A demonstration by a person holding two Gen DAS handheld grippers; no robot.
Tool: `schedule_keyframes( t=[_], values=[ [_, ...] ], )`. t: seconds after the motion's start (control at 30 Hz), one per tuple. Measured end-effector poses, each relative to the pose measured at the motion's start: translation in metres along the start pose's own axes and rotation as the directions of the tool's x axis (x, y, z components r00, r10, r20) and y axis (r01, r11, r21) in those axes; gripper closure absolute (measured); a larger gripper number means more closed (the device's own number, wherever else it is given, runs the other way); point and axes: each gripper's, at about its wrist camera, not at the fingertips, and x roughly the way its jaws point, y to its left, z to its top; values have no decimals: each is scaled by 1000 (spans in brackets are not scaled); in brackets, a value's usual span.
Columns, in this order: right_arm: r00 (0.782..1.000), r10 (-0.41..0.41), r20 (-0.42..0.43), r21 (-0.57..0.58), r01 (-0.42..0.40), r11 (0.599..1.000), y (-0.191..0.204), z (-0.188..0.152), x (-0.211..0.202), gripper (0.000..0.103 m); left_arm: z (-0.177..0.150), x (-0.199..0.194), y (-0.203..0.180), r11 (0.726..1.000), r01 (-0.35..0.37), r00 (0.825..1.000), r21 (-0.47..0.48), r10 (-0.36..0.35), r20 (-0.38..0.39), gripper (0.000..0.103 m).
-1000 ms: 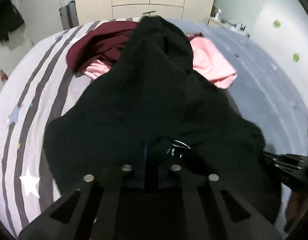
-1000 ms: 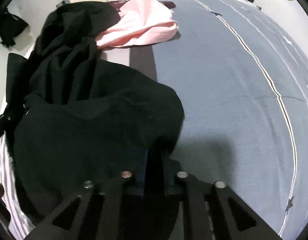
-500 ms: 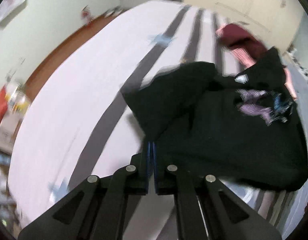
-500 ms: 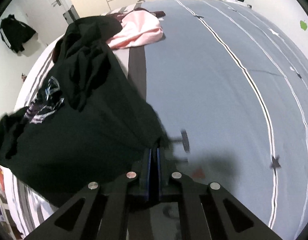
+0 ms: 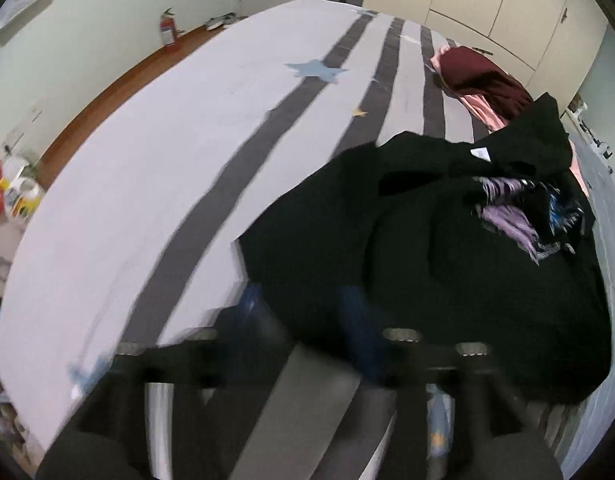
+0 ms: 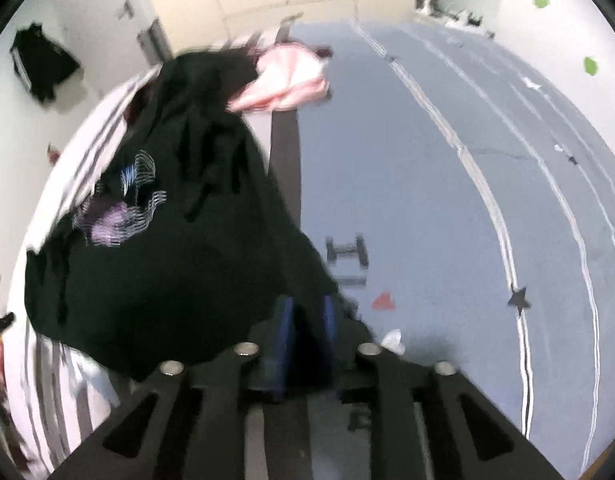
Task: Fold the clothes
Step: 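Pull the black sweatshirt off the pile with both grippers, dragging it across the bed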
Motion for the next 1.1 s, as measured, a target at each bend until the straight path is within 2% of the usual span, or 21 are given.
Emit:
schedule_keyframes(
  t=[0.03,0.1,0.23,0.3,0.4,0.47,0.53,0.57,0.6,0.63,0.8,0.9,1.0,1.1],
  values=[
    [1000,-4,15,11,4,1000,0,6,2,64,7,10,-5,1000,-11,1000,2,11,0,24],
    [1000,-11,29,34,10,999,-2,18,13,64,13,33,-11,997,-78,996,22,79,-38,24],
    [1000,-8,-24,28,9,1000,1,40,62,61,15,68,-12,984,-172,979,47,176,-102,24],
    [999,-6,-53,22,7,1000,3,50,88,61,14,81,-8,982,-178,976,60,184,-112,27],
    [995,15,-101,-3,-15,1000,15,60,122,61,17,86,-12,986,-144,984,88,152,-96,55],
    [989,40,-145,-2,-41,999,22,64,139,61,20,87,-20,981,-146,983,127,159,-96,87],
    [982,57,-180,0,-58,998,28,65,149,62,25,87,-26,977,-145,982,154,161,-101,92],
    [981,51,-189,-3,-53,999,32,65,151,71,32,84,-21,983,-130,983,128,144,-112,93],
    [979,63,-192,-8,-66,998,35,65,150,81,43,78,-13,990,-109,987,88,118,-106,93],
    [977,81,-196,-11,-85,996,39,64,147,100,52,72,-6,992,-107,990,67,113,-86,93],
    [976,163,-145,-40,-170,985,69,56,105,100,118,20,47,993,-112,992,26,110,60,95],
    [970,209,-123,-53,-217,975,87,44,74,100,134,1,89,991,-136,990,9,135,50,96],
    [961,231,-150,-37,-239,970,95,20,53,100,113,-5,122,983,-181,983,16,181,-32,97],
    [953,211,-219,-22,-221,975,91,-11,42,100,61,-10,139,981,-191,972,33,193,-136,97]
  ],
)
